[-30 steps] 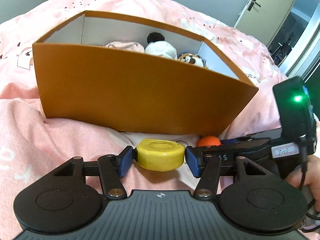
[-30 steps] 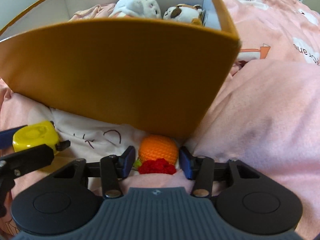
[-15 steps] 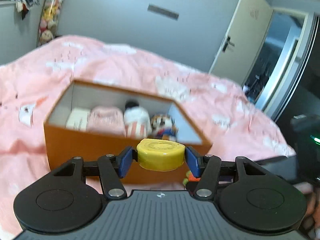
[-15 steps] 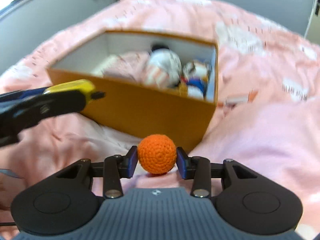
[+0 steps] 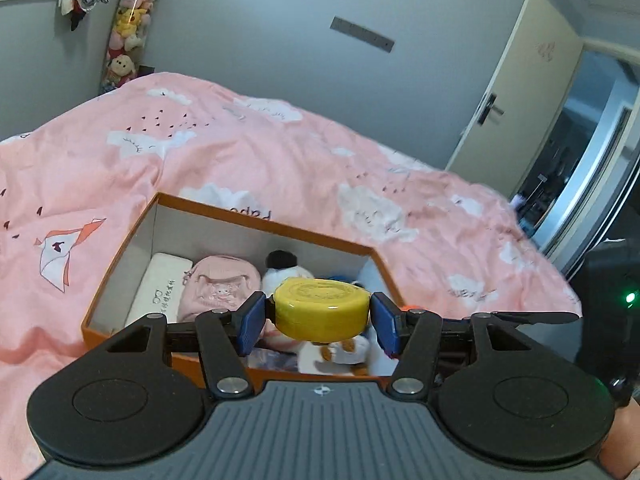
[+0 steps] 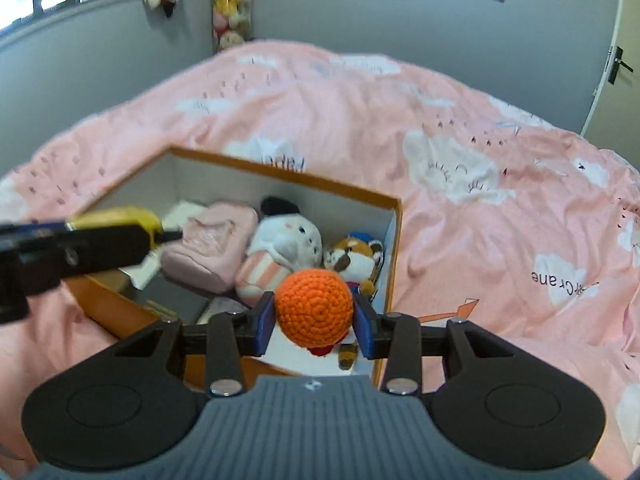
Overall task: Organize objects
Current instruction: 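Lower the yellow tape and orange ball into the orange box and open both grippers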
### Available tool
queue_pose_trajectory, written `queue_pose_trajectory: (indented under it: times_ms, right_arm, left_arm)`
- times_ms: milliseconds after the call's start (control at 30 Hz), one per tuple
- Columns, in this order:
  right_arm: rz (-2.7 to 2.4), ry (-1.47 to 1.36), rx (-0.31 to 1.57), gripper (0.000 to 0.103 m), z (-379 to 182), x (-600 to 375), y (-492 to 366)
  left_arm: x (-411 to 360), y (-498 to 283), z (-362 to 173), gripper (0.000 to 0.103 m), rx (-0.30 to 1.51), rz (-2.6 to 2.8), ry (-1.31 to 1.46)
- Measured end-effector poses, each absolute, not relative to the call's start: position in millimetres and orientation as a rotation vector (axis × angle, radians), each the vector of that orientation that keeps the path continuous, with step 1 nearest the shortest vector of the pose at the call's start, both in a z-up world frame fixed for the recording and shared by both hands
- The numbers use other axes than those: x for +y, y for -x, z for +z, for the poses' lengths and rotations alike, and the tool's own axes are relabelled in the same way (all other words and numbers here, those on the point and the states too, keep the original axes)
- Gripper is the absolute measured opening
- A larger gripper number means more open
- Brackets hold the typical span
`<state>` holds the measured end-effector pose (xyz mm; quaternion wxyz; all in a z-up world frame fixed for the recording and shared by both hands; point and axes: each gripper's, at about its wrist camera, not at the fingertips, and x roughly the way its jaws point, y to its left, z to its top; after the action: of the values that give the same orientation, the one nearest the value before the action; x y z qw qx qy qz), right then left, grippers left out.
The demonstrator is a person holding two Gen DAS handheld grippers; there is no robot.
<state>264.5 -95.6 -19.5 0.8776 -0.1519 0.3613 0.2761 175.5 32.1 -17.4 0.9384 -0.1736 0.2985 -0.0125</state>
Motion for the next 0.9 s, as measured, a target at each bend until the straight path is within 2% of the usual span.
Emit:
queue_pose_trajectory:
  times_ms: [300, 467, 533, 600, 900]
  right_arm:
    - [0.557, 0.360, 0.830, 0.044, -48, -101, -275]
    - [0.556, 0.377, 0.775, 0.050, -44, -105, -268]
    - [0.546, 0.392, 0.729, 0.064, -40, -105, -261]
    - [0.511, 0.434, 0.679, 0.069, -38, -104, -255]
    - [0.462, 0.427, 0.683, 0.073, -40, -111, -252]
  left_arm:
    - [25, -208, -46, 0.065, 0.718, -0.043, 0.353]
    - [24, -217, -58, 0.065, 0.766, -0.039, 0.354]
    - [24, -220, -62, 0.065, 0.786, -0.038, 0.352]
    - [24, -222, -67, 0.065, 0.804, -0.040, 0.357]
    - [16, -228, -73, 0.066, 0.829, -0.049, 0.306]
